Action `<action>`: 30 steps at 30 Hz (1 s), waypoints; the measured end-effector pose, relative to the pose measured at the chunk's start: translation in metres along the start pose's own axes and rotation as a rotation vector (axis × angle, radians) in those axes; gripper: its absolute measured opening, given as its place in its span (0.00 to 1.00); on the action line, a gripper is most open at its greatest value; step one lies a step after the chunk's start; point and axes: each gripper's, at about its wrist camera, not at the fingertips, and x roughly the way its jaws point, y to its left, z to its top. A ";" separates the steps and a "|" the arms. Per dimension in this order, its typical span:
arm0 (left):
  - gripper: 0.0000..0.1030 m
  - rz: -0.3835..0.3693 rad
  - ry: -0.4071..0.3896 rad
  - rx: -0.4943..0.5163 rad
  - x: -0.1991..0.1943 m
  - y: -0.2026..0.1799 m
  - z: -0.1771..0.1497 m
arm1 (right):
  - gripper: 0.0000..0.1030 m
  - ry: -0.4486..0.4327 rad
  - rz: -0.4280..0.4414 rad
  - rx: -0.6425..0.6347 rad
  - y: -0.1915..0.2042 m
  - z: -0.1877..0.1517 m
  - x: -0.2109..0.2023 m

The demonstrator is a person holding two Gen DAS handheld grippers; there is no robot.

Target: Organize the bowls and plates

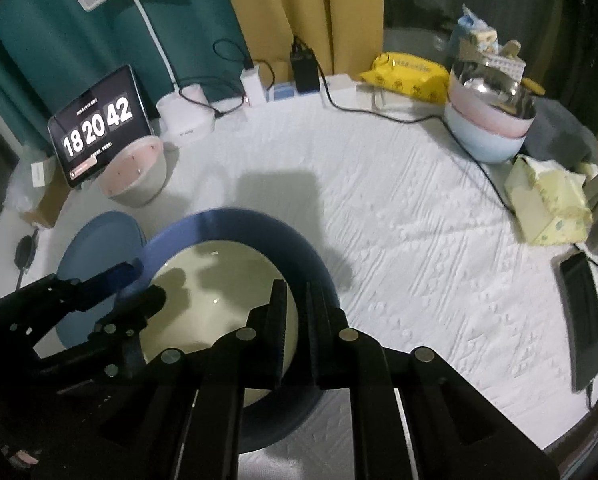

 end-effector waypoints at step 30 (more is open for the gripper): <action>0.45 0.096 -0.085 -0.158 -0.022 0.124 0.017 | 0.21 -0.012 0.022 -0.159 0.093 0.050 0.011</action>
